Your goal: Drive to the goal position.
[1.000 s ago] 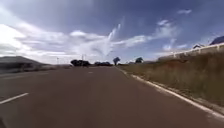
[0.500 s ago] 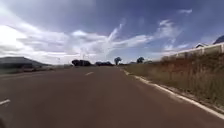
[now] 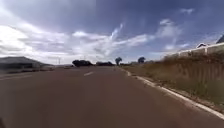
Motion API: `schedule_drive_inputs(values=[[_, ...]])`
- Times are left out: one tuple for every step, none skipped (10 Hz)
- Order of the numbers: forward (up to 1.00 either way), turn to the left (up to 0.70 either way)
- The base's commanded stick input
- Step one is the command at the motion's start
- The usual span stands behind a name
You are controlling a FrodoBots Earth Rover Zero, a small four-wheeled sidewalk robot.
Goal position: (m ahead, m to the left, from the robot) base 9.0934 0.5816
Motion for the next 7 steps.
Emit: schedule_drive_inputs(values=[[1.00, 0.00], [1.00, 0.00], [1.00, 0.00], [1.00, 0.00], [1.00, 0.00], [1.00, 0.00], [1.00, 0.00]])
